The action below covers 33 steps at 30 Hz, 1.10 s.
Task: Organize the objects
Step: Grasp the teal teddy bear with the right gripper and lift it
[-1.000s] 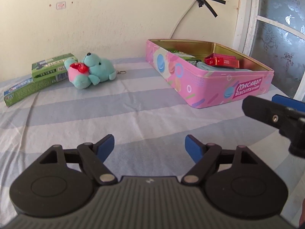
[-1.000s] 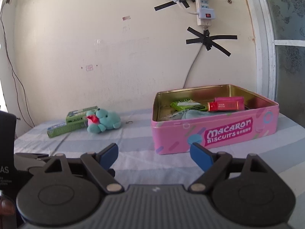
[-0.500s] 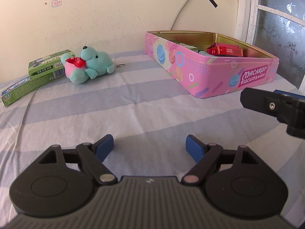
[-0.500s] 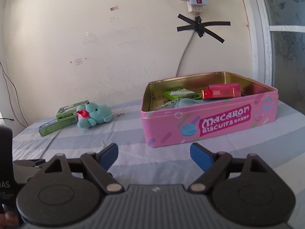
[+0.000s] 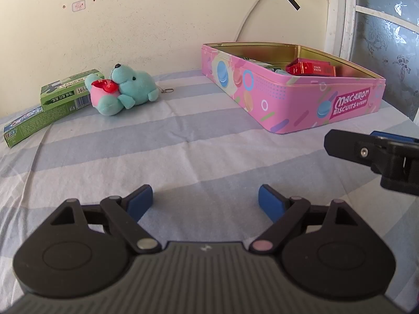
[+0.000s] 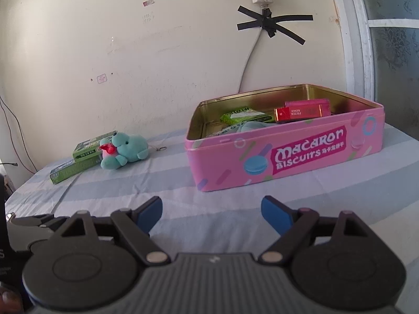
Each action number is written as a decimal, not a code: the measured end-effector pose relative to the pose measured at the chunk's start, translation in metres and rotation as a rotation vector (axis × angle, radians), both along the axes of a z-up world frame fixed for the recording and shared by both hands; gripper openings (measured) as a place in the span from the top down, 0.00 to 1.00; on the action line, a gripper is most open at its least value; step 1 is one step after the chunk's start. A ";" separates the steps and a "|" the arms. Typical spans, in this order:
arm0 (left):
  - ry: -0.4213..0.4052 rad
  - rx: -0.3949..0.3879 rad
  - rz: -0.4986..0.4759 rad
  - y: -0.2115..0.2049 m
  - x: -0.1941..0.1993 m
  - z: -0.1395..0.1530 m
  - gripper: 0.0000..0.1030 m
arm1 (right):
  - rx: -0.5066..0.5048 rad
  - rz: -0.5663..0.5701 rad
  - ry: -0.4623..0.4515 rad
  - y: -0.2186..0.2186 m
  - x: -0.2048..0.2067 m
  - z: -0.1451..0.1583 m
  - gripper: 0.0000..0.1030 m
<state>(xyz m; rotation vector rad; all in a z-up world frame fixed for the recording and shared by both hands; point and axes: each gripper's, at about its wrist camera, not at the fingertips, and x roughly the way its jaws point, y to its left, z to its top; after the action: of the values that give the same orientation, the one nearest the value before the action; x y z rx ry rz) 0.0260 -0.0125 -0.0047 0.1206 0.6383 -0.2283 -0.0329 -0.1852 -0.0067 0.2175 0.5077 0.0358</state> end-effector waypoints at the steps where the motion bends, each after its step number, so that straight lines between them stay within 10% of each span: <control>1: 0.000 0.000 0.000 0.000 0.000 0.000 0.13 | 0.000 0.000 0.001 0.000 0.001 0.000 0.17; 9: -0.017 -0.024 0.022 0.024 0.003 0.010 0.13 | -0.020 0.016 0.011 0.007 0.005 0.002 0.17; 18: -0.084 -0.033 0.383 0.131 0.049 0.018 0.13 | -0.020 0.211 0.064 0.058 0.048 0.005 0.17; 25: -0.051 -0.132 0.515 0.163 0.057 0.013 0.13 | -0.090 0.324 0.042 0.134 0.144 0.012 0.12; 33: -0.020 -0.167 0.476 0.166 0.061 0.012 0.13 | 0.211 0.269 0.250 0.140 0.287 -0.011 0.04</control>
<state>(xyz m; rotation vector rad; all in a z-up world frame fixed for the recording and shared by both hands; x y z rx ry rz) 0.0874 0.1539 0.0069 -0.1894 0.6072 0.1790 0.2540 -0.0456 -0.0174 0.3620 0.7807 0.3288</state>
